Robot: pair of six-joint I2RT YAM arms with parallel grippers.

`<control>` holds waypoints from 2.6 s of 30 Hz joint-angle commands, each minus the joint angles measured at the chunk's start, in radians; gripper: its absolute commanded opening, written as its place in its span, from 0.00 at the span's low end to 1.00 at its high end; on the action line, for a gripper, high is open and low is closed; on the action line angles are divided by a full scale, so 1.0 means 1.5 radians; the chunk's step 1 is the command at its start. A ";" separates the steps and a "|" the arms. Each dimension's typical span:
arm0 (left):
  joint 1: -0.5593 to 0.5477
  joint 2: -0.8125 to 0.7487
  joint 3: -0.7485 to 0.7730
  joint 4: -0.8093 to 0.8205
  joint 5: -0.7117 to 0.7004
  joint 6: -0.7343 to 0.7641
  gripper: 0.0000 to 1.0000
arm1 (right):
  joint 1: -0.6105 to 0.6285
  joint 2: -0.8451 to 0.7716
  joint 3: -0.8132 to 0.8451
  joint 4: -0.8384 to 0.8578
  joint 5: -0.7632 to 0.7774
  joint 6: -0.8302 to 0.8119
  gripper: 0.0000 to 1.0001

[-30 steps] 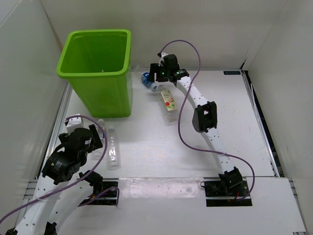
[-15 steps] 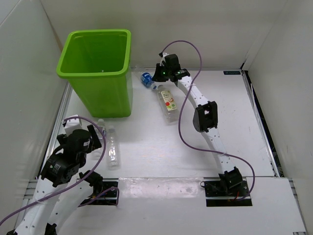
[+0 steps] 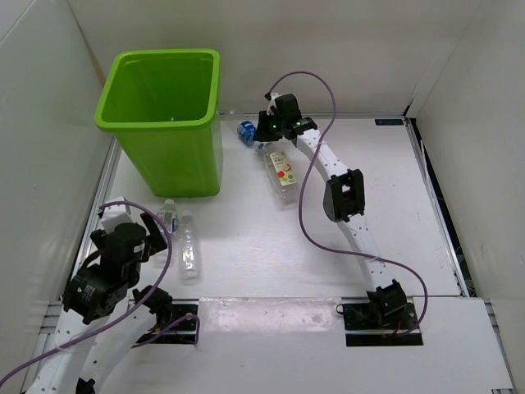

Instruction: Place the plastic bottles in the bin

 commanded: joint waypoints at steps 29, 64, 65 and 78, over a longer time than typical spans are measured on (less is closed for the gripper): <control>0.001 0.006 0.001 -0.007 -0.018 -0.006 1.00 | -0.010 -0.015 0.022 -0.001 0.015 0.029 0.63; 0.002 -0.011 -0.047 0.083 -0.039 0.031 1.00 | -0.250 -0.342 -0.495 0.241 -0.314 0.330 0.90; 0.002 -0.012 -0.047 0.085 -0.036 0.032 1.00 | -0.258 -0.369 -0.511 0.253 -0.320 0.318 0.90; 0.002 0.000 -0.111 0.253 0.010 0.073 1.00 | -0.303 -0.510 -0.528 0.014 -0.344 0.132 0.90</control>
